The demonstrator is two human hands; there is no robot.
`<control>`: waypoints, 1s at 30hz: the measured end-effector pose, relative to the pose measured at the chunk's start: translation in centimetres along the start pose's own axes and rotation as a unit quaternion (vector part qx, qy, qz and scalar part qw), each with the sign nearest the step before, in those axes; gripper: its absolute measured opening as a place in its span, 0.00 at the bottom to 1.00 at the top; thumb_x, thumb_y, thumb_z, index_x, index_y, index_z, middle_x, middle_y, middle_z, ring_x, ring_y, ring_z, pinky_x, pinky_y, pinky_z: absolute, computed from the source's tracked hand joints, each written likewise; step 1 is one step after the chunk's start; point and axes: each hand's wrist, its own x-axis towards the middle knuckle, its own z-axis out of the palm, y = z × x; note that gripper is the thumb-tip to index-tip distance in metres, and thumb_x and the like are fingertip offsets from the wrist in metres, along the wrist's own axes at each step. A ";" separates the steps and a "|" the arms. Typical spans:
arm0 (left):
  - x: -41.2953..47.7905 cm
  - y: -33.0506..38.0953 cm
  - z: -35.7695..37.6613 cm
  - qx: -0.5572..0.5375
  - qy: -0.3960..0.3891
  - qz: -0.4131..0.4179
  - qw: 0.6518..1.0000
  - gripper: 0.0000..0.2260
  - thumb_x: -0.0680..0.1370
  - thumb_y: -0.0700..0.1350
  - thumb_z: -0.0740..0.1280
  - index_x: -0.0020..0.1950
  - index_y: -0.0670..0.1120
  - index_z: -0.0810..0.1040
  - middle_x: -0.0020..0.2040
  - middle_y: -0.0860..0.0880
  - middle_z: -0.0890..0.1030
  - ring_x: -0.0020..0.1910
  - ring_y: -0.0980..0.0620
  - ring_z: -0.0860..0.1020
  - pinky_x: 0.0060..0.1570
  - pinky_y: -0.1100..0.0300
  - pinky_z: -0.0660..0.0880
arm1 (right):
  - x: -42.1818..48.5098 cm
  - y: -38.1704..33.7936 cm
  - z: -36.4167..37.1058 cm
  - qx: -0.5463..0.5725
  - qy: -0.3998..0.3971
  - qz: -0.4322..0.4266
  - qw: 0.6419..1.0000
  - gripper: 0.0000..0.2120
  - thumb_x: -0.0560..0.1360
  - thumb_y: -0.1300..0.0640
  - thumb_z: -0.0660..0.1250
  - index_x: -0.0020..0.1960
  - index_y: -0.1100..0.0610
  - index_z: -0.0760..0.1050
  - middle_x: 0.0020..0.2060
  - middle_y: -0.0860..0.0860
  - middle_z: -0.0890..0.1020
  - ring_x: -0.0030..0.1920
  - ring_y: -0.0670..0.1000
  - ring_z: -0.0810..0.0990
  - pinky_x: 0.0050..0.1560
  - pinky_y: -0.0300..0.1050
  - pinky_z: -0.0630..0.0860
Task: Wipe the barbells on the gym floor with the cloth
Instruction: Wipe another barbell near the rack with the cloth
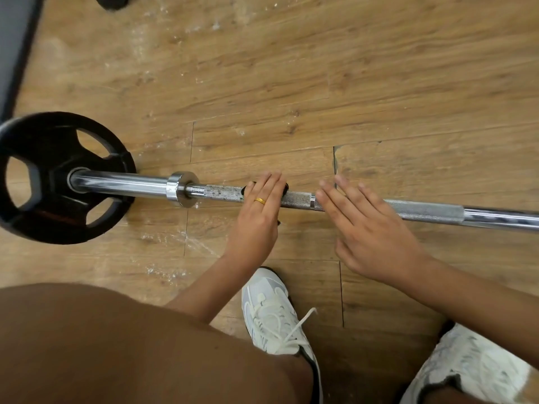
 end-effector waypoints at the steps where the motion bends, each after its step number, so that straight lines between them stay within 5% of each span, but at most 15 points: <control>1: 0.2 -0.3 -0.1 0.002 -0.002 0.016 1.000 0.28 0.74 0.29 0.57 0.75 0.37 0.68 0.75 0.40 0.70 0.77 0.43 0.65 0.79 0.52 0.52 | 0.0 0.2 0.1 -0.002 -0.003 -0.001 1.000 0.39 0.75 0.51 0.58 0.82 0.62 0.47 0.81 0.58 0.50 0.81 0.58 0.46 0.79 0.59 0.52; 9: 2.2 -0.8 -0.5 0.003 0.041 -0.066 0.997 0.23 0.78 0.28 0.63 0.73 0.36 0.68 0.69 0.38 0.76 0.69 0.41 0.70 0.69 0.39 0.71 | 1.3 1.6 0.0 0.012 -0.005 0.005 1.000 0.39 0.75 0.51 0.56 0.82 0.61 0.48 0.81 0.58 0.53 0.81 0.57 0.47 0.80 0.57 0.50; 15: 4.0 -0.1 -0.1 0.031 -0.025 0.067 0.997 0.33 0.71 0.24 0.62 0.77 0.33 0.63 0.72 0.35 0.72 0.73 0.37 0.68 0.73 0.43 0.66 | 2.5 3.1 -0.2 0.022 -0.019 0.009 1.000 0.40 0.74 0.51 0.59 0.82 0.61 0.49 0.81 0.58 0.55 0.81 0.56 0.49 0.79 0.55 0.53; 20: 5.6 -2.1 -1.3 0.018 -0.007 -0.080 0.997 0.25 0.79 0.30 0.64 0.75 0.35 0.65 0.65 0.35 0.76 0.64 0.34 0.74 0.55 0.42 0.76 | 3.7 4.4 -0.3 0.038 -0.022 0.014 0.999 0.40 0.74 0.52 0.60 0.81 0.61 0.51 0.80 0.58 0.59 0.81 0.57 0.53 0.79 0.55 0.55; 26: 8.3 -0.1 0.2 0.012 -0.013 -0.015 1.000 0.23 0.80 0.29 0.61 0.75 0.36 0.67 0.71 0.38 0.74 0.73 0.40 0.69 0.75 0.45 0.62 | 5.5 5.5 -0.4 0.056 -0.028 0.046 0.997 0.40 0.72 0.48 0.59 0.81 0.60 0.54 0.78 0.57 0.63 0.79 0.56 0.57 0.77 0.54 0.54; 30: 10.5 0.0 0.1 -0.054 -0.069 -0.016 0.996 0.21 0.86 0.43 0.54 0.78 0.40 0.62 0.73 0.41 0.71 0.76 0.45 0.65 0.78 0.45 0.54 | 6.3 6.2 -0.6 0.068 -0.024 0.053 0.996 0.40 0.73 0.47 0.61 0.81 0.60 0.55 0.78 0.56 0.64 0.79 0.56 0.57 0.76 0.53 0.55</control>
